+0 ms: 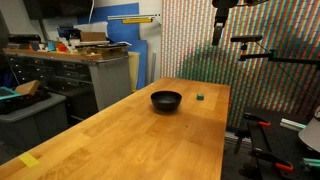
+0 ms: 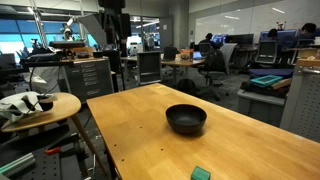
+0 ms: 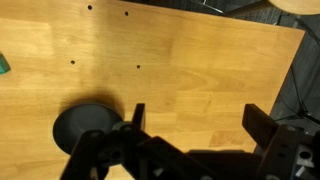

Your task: Place the green block inside the black bowl

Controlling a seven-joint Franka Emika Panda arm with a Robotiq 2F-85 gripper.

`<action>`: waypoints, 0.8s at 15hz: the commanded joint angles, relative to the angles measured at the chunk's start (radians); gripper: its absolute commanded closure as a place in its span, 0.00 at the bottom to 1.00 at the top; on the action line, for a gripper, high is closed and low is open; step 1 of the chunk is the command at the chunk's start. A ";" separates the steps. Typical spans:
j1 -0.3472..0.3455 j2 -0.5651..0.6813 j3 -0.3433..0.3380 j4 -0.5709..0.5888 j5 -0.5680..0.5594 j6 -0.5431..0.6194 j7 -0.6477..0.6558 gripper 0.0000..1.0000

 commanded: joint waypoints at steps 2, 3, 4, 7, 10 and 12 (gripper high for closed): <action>-0.016 0.001 0.013 0.008 0.008 -0.004 -0.007 0.00; -0.016 0.000 0.013 0.012 0.008 -0.004 -0.007 0.00; -0.016 0.000 0.013 0.014 0.008 -0.004 -0.007 0.00; -0.016 0.000 0.013 0.014 0.008 -0.004 -0.007 0.00; -0.016 0.000 0.013 0.014 0.008 -0.004 -0.007 0.00; -0.016 0.000 0.013 0.014 0.008 -0.004 -0.007 0.00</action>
